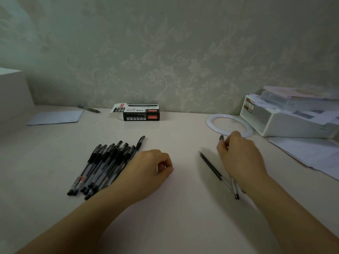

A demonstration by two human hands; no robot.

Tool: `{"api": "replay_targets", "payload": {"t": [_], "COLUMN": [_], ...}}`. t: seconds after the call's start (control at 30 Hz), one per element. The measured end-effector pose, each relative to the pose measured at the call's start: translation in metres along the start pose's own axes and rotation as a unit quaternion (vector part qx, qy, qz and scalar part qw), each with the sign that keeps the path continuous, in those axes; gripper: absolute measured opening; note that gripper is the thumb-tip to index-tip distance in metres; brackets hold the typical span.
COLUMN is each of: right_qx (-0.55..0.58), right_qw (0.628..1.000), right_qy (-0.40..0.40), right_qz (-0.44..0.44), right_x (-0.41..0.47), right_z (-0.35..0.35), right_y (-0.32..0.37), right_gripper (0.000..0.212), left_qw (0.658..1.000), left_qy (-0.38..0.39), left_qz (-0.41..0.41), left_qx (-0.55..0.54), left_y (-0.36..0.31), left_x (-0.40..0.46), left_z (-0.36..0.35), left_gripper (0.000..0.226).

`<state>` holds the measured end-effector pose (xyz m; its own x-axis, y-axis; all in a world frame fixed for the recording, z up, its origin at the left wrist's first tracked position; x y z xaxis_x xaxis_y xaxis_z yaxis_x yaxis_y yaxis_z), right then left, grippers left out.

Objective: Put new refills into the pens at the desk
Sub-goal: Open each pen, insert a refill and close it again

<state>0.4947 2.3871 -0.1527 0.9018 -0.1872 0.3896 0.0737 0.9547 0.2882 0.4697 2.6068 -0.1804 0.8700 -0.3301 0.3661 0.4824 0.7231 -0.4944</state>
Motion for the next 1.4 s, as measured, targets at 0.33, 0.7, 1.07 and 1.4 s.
{"api": "replay_targets", "payload": {"t": [0.33,0.7,1.07,1.4], "right_qx": [0.499,0.553,0.546,0.583], "right_qw": [0.826,0.782,0.798,0.805], "right_qy": [0.251,0.284,0.256,0.103], "right_qz": [-0.068,-0.049,0.021,0.037], "right_x": [-0.035,-0.038,-0.039,-0.027], "right_z": [-0.067,-0.072,-0.061,-0.029], "right_y": [0.053,0.059,0.069,0.057], "right_gripper": [0.024,0.011,0.019,0.021], "left_qw": [0.992,0.996,0.998,0.990], "left_qy": [0.009,0.004,-0.029,-0.115], "left_qz": [0.040,0.050,0.027,0.086], "left_qx": [-0.118,-0.079,0.048,0.016], "left_y": [-0.008,-0.001,-0.004,0.007], "left_x": [0.000,0.001,0.000,0.002], "left_z": [-0.002,-0.005,0.002,0.024], "left_gripper": [0.052,0.005,0.032,0.065]}}
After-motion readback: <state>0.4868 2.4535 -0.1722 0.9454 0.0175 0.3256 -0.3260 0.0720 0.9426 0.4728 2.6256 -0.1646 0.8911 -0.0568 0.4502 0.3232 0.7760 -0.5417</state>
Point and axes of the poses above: each hand's wrist, its own x-axis towards the middle knuckle, its own z-axis out of the back of the hand, y = z × x, the point moved 8 cm from there along x, towards the middle knuckle, and after that the axes turned 5 degrees about -x, right-handed, at the moved point
